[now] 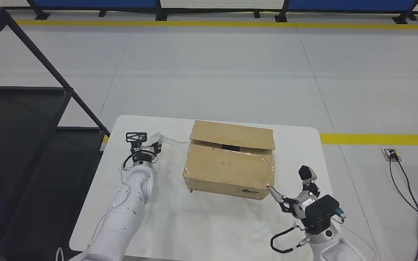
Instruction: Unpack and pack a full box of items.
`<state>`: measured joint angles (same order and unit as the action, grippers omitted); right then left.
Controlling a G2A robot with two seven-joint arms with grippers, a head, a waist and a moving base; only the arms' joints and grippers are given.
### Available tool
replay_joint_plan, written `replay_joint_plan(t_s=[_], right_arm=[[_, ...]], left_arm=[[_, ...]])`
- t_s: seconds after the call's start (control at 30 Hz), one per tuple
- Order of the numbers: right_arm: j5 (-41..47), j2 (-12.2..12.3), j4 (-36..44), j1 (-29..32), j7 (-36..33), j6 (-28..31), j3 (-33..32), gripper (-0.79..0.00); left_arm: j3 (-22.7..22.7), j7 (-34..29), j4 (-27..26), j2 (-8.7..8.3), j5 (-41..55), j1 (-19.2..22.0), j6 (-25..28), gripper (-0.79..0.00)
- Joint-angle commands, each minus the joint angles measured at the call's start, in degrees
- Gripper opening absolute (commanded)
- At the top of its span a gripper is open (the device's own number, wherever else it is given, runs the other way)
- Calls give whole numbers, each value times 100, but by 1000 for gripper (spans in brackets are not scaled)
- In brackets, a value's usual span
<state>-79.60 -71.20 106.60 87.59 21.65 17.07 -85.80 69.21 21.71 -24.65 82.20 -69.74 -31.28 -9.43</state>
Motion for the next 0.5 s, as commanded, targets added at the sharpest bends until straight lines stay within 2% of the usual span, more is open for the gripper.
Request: replay_joint_plan(t_s=[0.0,0.47], right_arm=[[0,2,-7,-13,-3,11,1,0],[-18,19,-43,-85,16,100,6,0]], left_arm=[[77,65,-16,11,191,-32,-51,0],[429,472,-185,3,749,-253,-399,0]])
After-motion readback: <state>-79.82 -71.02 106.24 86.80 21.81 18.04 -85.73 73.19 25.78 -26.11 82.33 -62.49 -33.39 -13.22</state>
